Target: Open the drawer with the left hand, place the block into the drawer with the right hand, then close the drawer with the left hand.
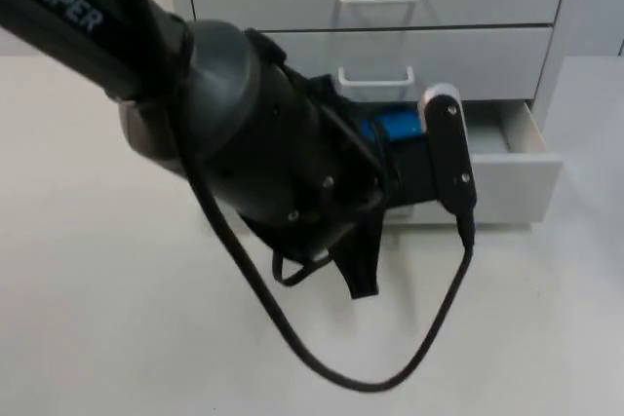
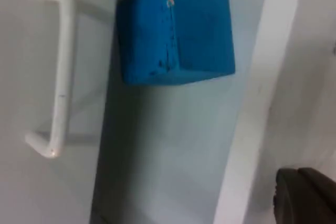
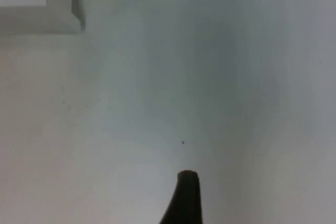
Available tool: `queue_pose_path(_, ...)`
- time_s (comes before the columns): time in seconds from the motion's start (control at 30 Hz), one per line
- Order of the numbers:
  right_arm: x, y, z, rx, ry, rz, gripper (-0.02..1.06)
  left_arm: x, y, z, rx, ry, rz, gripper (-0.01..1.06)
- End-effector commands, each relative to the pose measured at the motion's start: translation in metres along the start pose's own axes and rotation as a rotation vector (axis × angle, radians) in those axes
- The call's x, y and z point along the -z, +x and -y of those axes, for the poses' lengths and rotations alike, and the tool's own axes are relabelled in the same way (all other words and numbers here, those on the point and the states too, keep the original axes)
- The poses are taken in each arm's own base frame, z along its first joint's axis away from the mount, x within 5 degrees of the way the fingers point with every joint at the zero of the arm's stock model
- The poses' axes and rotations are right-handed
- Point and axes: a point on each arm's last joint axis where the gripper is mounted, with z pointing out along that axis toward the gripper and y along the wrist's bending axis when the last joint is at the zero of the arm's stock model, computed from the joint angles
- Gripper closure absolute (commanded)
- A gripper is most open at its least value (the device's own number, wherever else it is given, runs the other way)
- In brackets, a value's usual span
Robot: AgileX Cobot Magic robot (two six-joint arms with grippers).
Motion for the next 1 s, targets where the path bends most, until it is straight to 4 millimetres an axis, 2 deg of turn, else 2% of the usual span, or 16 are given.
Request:
queue_pose_path(0.0,0.003,0.000,0.001,0.001,-0.003,0.011,0.36,-0.004,0.004,-0.017,0.024,-0.036,-0.007,1.05)
queue_pose_path(0.23,0.003,-0.002,0.000,0.001,-0.006,0.036,0.36,-0.021,0.011,-0.038,0.075,-0.062,-0.025,1.05)
queue_pose_path(0.6,0.003,-0.004,0.000,0.001,-0.008,0.054,0.36,-0.055,0.010,-0.046,0.115,-0.091,-0.045,1.05)
queue_pose_path(0.97,0.003,-0.004,0.000,0.001,-0.008,0.054,0.36,-0.058,0.014,-0.055,0.160,-0.210,-0.114,1.05)
